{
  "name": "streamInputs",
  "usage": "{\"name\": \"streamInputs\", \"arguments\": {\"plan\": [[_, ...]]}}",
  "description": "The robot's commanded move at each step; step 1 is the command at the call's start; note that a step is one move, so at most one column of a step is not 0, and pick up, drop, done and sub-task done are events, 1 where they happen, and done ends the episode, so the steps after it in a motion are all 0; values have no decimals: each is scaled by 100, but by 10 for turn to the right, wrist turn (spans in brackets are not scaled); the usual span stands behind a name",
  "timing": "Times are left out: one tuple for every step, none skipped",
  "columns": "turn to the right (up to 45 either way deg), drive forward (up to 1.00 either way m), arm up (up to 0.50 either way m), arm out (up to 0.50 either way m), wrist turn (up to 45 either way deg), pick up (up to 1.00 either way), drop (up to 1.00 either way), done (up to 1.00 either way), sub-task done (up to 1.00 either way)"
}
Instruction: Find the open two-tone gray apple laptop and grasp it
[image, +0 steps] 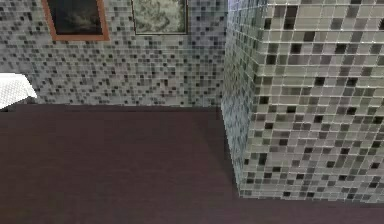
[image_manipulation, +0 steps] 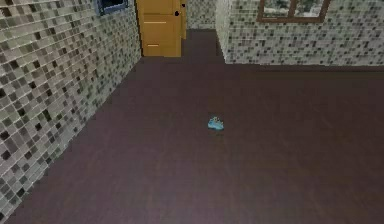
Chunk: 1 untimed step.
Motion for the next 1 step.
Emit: {"name": "streamInputs", "arguments": {"plan": [[0, 5, 0, 0, 0, 0, 0, 0, 0]]}}
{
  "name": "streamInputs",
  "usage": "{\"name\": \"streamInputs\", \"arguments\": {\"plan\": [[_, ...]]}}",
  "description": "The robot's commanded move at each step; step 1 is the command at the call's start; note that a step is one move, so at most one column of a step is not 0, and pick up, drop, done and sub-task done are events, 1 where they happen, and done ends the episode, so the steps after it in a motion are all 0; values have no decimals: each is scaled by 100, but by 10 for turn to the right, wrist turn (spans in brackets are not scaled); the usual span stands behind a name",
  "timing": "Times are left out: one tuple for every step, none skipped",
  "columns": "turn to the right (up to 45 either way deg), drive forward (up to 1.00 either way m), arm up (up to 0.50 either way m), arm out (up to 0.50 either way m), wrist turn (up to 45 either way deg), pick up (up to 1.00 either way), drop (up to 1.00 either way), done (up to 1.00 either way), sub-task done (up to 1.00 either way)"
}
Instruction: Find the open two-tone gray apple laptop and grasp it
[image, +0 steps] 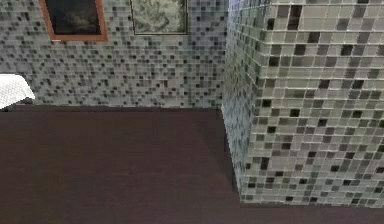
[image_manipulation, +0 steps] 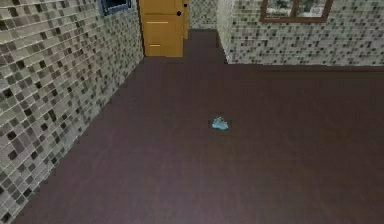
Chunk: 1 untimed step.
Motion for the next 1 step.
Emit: {"name": "streamInputs", "arguments": {"plan": [[-450, 0, 0, 0, 0, 0, 0, 0, 0]]}}
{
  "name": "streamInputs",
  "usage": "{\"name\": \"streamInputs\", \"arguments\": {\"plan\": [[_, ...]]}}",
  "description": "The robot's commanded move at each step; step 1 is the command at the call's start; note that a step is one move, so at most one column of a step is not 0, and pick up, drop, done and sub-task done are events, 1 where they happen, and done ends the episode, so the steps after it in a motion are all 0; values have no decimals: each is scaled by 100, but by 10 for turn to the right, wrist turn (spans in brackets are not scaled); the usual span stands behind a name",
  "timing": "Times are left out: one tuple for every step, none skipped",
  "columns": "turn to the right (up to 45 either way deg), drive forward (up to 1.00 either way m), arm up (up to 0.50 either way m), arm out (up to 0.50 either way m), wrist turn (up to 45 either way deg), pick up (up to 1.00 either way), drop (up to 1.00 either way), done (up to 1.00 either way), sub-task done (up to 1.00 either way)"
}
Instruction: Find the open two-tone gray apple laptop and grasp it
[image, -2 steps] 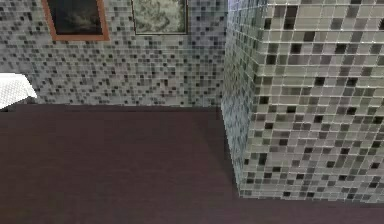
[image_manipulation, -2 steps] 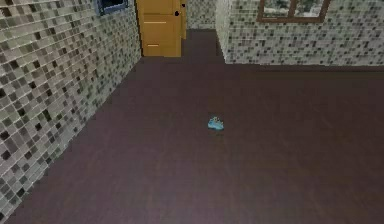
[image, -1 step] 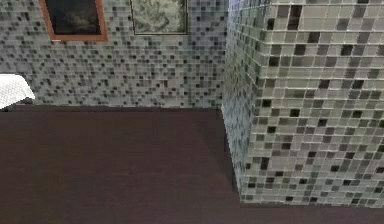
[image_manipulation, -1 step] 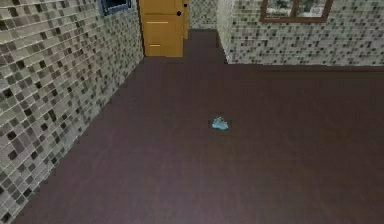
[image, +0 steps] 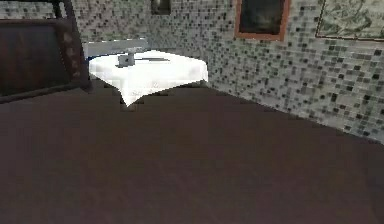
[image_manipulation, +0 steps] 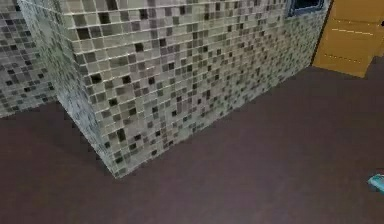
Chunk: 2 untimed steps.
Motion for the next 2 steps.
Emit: {"name": "streamInputs", "arguments": {"plan": [[-240, 0, 0, 0, 0, 0, 0, 0, 0], [0, 100, 0, 0, 0, 0, 0, 0, 0]]}}
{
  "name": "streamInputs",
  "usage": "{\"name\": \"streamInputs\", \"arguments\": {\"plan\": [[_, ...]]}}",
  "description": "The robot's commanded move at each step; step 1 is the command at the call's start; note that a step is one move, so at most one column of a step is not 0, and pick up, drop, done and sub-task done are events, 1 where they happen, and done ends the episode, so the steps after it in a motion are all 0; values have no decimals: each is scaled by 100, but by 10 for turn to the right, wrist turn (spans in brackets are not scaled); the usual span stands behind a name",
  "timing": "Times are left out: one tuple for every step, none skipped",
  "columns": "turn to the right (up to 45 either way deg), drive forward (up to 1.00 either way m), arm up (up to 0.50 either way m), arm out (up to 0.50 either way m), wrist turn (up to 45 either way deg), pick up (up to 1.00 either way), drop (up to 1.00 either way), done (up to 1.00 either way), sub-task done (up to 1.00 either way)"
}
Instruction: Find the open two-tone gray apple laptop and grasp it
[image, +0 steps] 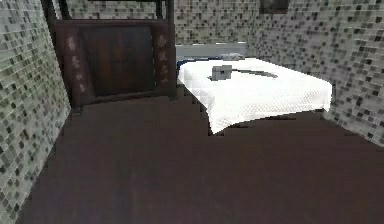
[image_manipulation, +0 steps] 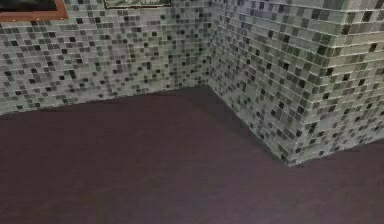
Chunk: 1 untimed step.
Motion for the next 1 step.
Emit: {"name": "streamInputs", "arguments": {"plan": [[0, 100, 0, 0, 0, 0, 0, 0, 0]]}}
